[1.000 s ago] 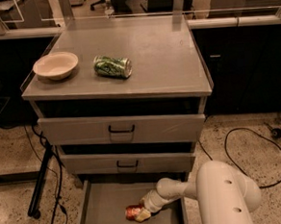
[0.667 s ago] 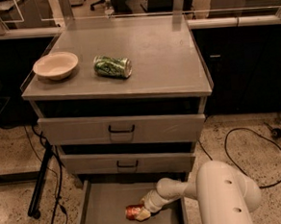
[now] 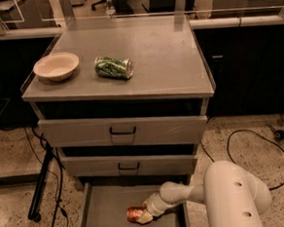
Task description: Pick coke can from bottom drawer and place on counter
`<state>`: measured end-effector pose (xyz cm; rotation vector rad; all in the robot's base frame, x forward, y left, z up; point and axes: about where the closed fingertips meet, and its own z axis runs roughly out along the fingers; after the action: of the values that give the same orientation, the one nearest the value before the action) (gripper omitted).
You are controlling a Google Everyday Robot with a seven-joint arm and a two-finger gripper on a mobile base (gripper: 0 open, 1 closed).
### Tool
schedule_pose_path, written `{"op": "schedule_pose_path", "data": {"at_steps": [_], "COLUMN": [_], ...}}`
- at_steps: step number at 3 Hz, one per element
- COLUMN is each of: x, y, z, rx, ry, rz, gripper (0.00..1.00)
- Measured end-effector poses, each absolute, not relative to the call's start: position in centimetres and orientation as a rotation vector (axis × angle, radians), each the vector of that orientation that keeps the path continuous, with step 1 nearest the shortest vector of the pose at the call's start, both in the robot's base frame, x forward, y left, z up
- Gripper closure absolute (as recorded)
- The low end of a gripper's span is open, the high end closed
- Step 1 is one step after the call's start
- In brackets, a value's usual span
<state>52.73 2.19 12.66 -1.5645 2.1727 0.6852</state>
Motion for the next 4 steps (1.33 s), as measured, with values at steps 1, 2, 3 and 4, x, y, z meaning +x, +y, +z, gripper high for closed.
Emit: {"op": "schedule_pose_path", "data": {"at_steps": [1, 2, 3, 4], "x": [52.6, 51.4, 49.6, 50.0], "y": [0.5, -1.1, -0.8, -1.6], "z": [16.2, 20.2, 20.6, 21.7], "rx": [-1.49, -1.463, -1.484, -1.462], "ry": [2.179, 2.178, 2.175, 2.175], "rz": [0.612, 0.545, 0.56, 0.555], "gripper": [1.0, 1.0, 1.0, 1.0]}}
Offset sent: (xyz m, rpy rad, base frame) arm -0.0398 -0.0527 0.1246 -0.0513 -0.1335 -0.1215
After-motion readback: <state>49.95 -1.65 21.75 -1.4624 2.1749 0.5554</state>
